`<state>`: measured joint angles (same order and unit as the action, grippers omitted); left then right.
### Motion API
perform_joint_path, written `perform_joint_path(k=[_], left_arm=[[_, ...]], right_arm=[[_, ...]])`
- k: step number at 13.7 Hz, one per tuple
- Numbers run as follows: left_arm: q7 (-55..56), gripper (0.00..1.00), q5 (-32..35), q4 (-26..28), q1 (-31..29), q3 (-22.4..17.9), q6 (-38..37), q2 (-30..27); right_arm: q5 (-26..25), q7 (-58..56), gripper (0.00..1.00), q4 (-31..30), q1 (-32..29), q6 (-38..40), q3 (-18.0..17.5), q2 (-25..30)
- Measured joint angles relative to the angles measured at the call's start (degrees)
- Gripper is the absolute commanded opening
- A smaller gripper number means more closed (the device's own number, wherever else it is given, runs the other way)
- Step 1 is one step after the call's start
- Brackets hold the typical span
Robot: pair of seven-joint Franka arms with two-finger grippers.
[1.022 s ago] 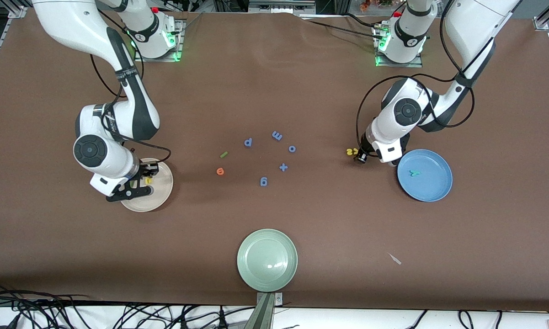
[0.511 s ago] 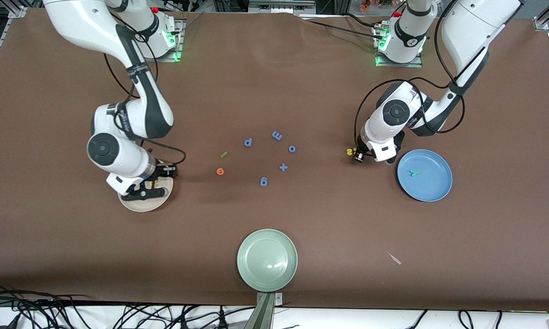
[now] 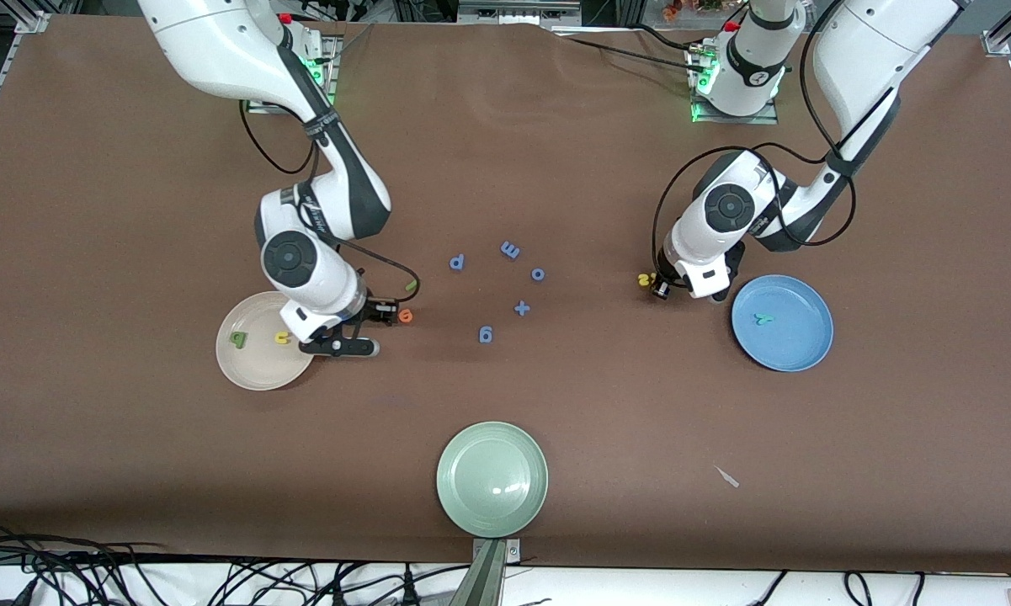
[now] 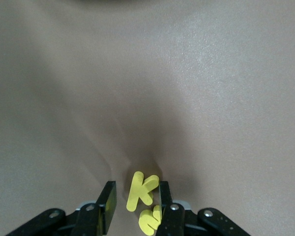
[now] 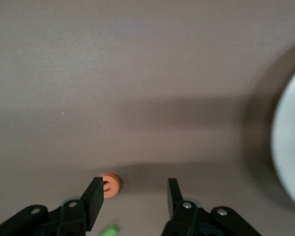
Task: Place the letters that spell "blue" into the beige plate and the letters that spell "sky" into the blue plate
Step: 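Grasp the yellow k with the left gripper while the right gripper reaches the e, then carry the k to the blue plate while the right gripper carries the e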
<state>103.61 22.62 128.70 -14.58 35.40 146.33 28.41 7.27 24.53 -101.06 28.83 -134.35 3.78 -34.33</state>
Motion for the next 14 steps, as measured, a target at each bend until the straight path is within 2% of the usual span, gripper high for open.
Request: perform_joint_path(k=[8,10,12,13,14], left_arm=[[0.0,0.42,0.0,-0.1,0.0,-0.1,0.0,0.6],[0.0,0.37,0.0,-0.1,0.0,-0.1,0.0,0.7],[0.0,0.24,0.0,-0.1,0.0,-0.2,0.0,0.7],[0.0,0.19,0.0,-0.1,0.0,-0.2,0.0,0.7],[0.0,0.14,0.0,-0.1,-0.1,-0.3,0.0,0.7]], right_arm=[[0.1,6.7,0.61,0.0,3.7,-5.0,-0.1,-3.4],[0.1,7.0,0.61,0.0,4.1,-5.1,-0.1,-4.2],[0.1,7.0,0.60,0.0,4.1,-5.1,0.0,-4.8],[0.1,7.0,0.56,0.0,4.1,-5.1,0.0,-4.9],[0.1,7.0,0.45,0.0,4.1,-5.1,0.0,-4.9]])
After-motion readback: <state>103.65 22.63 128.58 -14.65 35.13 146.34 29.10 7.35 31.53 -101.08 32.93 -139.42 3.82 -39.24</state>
